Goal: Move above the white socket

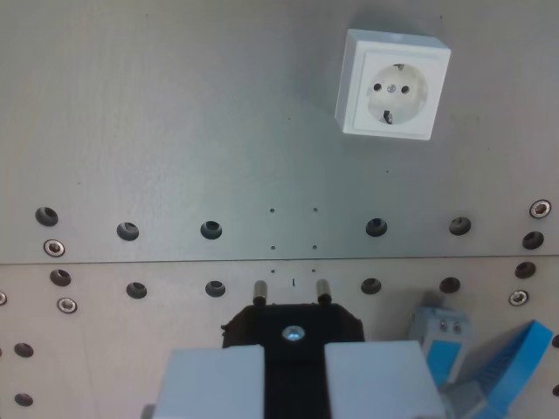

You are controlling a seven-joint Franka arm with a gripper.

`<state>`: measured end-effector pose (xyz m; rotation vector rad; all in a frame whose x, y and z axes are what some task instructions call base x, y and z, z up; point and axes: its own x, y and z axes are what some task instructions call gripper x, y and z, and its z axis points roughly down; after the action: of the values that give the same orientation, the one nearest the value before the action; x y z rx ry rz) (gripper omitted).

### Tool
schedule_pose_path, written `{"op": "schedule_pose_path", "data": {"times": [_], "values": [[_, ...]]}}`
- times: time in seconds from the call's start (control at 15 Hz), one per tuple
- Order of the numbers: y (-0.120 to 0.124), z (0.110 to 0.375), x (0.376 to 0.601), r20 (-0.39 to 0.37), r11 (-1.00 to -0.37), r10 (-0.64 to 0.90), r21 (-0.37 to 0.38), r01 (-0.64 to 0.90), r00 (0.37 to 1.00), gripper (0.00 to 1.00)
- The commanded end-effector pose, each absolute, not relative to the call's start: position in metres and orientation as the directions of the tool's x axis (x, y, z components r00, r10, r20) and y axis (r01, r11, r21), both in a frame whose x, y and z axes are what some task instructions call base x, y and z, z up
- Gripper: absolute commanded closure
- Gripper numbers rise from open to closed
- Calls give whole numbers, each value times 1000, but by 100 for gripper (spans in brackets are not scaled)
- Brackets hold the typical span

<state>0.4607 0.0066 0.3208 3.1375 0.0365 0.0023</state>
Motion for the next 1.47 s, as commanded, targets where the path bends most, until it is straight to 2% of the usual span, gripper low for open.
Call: {"op": "schedule_pose_path", "data": {"times": [0.07, 0.8, 1.47], "values": [[7, 321, 461, 2, -1000, 23, 4, 23, 1000, 100], [5, 316, 461, 10, -1000, 16, 6, 16, 1000, 100], [-5, 292, 461, 63, -1000, 8, 11, 7, 998, 100]]}}
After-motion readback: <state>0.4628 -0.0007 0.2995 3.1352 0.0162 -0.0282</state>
